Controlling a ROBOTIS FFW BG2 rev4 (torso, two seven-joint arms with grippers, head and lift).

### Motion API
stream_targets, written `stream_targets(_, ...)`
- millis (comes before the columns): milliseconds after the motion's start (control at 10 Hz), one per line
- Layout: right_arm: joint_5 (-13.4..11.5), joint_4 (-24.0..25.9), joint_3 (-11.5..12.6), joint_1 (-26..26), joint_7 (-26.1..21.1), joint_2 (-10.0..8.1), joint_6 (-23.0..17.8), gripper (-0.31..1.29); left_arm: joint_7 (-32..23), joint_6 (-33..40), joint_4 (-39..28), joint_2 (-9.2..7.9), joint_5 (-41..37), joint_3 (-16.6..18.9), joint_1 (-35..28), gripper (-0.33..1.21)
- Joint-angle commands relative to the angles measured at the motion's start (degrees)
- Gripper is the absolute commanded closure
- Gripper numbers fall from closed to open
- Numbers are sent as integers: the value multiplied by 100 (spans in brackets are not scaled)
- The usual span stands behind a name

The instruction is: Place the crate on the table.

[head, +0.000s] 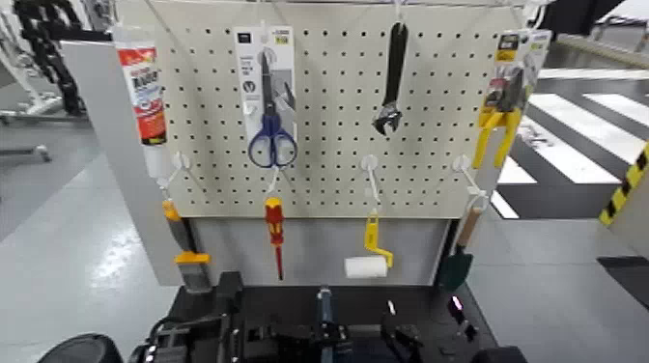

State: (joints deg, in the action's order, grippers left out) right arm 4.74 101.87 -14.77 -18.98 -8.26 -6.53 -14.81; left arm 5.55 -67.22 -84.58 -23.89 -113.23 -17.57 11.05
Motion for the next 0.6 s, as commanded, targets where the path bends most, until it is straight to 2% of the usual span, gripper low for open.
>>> stream_targets(100, 10, -10, -9, 8, 0, -7, -13, 14, -1, -89, 231, -37, 64, 8, 222, 119)
stream_targets(600, 19, -27, -18, 8, 0, 2, -48, 14, 61, -221, 653, -90, 231, -53, 644, 119)
